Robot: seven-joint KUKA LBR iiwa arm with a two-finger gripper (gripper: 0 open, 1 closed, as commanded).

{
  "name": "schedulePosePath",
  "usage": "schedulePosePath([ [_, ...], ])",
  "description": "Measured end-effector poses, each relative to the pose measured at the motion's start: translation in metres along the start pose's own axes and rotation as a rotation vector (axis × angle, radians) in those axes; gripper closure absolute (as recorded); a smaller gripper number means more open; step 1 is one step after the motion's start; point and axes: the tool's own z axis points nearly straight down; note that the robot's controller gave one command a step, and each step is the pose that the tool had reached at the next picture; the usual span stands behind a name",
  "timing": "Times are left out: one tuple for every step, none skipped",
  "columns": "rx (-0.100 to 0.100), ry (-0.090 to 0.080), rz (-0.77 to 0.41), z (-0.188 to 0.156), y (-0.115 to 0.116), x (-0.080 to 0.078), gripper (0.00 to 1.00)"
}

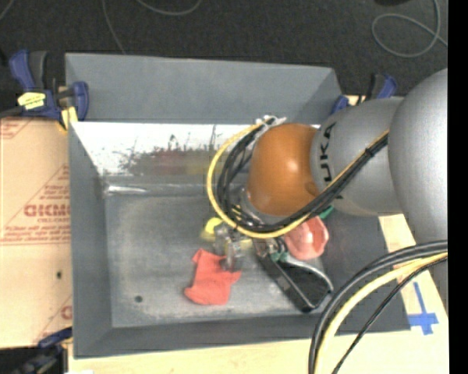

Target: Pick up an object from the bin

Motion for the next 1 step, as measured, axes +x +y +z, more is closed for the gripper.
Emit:
schedulePosePath([
  [0.0, 0.0, 0.002, 0.0, 0.0, 0.0, 1.0],
])
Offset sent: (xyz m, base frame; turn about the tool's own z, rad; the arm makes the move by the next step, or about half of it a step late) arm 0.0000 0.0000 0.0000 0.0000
